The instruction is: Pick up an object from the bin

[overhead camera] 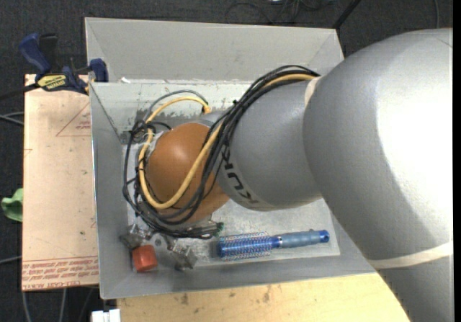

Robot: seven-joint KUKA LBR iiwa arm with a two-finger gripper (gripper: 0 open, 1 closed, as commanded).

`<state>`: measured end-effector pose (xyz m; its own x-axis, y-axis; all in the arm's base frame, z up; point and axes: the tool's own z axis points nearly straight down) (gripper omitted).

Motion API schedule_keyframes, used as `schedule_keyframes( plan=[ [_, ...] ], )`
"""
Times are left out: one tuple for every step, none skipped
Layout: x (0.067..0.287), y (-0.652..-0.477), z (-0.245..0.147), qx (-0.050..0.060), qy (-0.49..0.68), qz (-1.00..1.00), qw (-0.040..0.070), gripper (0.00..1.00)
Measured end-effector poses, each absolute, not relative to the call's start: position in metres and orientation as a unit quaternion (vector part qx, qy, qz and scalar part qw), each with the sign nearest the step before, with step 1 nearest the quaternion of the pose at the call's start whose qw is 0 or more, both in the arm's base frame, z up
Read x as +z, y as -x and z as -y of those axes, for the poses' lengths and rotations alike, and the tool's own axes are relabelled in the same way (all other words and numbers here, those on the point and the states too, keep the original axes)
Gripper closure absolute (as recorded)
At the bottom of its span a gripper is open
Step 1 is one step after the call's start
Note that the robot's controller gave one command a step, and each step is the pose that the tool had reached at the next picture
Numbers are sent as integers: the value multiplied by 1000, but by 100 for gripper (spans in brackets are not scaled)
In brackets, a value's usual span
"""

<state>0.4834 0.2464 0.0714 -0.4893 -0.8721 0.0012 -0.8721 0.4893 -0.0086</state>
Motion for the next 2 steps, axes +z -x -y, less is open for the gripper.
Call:
schedule_keyframes(
  plan=[
    [71, -481, -251, 0, 507, -862, 3, 100],
    [206, -496, -229, 0, 531, -847, 6, 100]
  ],
)
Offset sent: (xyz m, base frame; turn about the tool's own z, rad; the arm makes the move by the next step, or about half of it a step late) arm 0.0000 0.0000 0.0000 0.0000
